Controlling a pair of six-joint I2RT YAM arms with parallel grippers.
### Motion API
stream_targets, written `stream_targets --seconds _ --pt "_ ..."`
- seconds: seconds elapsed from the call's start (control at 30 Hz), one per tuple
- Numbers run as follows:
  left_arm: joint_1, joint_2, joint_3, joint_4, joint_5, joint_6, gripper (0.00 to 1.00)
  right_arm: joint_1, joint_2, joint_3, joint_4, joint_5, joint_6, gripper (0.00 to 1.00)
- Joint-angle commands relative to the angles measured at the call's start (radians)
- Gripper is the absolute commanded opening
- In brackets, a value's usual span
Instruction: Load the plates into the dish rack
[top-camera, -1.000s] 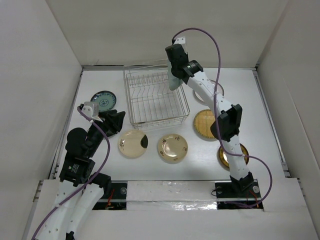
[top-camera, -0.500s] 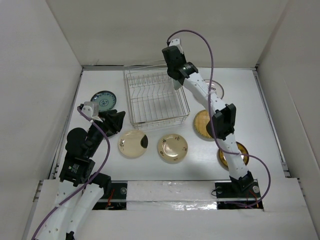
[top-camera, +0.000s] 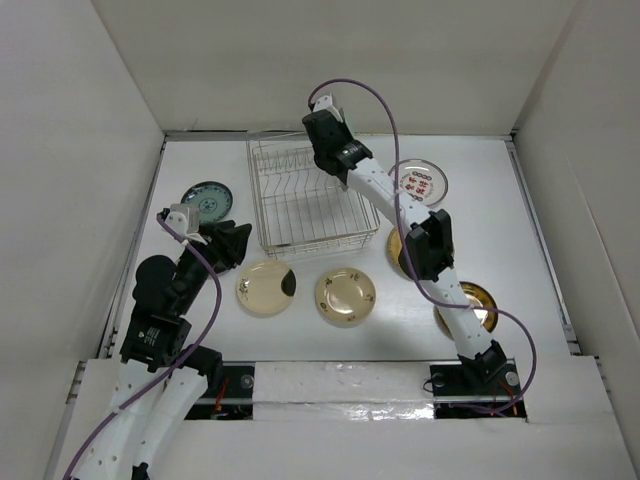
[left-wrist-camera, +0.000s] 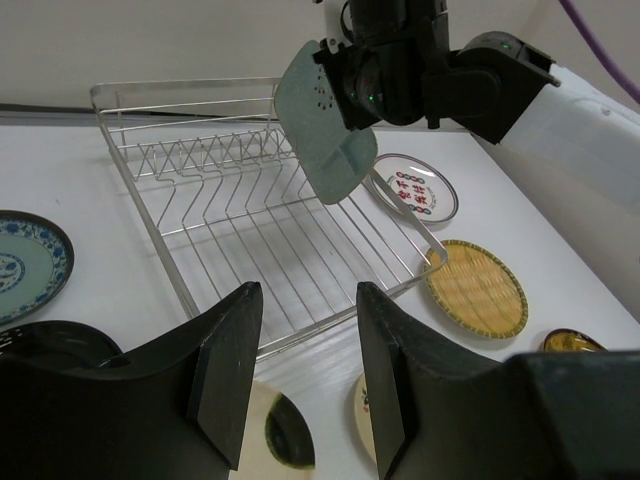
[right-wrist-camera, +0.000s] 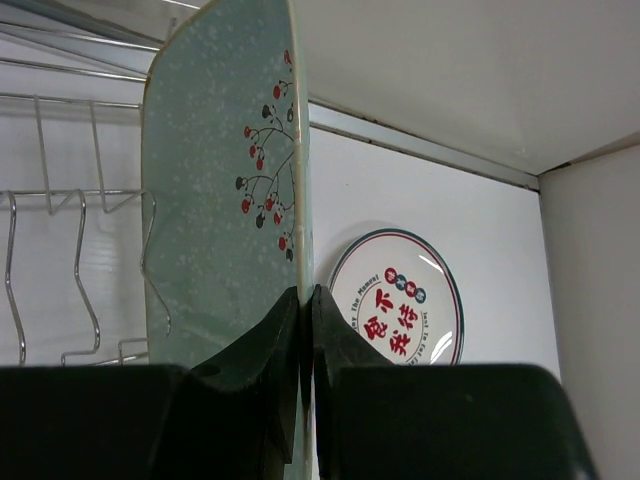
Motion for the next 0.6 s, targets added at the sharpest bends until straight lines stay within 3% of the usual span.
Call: stream_targets --seconds 0.0,0.23,0.3,0.4,0.57 --pt "-0.006 -0.009 -0.003 0.052 0.004 0.011 0.4 0.025 0.002 0.063 0.165 0.111 -0.091 0.0" --pt "-0.006 0.001 -0.003 0.05 0.003 0.011 0.4 0.035 0.004 -0.004 0.263 0.124 -0.124 0.02" --pt "-0.006 0.003 -0.003 0.05 -0.004 0.011 0.4 0.035 0.004 -0.012 0.275 0.118 -0.121 0.17" --pt "-0.006 0.003 -0.005 0.049 -0.014 0.011 0.4 0.045 -0.019 -0.032 0.286 0.099 -0.096 0.32" --pt "-0.006 0.011 -0.003 0.045 -0.022 0.012 0.4 0.045 -0.161 -0.127 0.294 0.007 0.017 0.49"
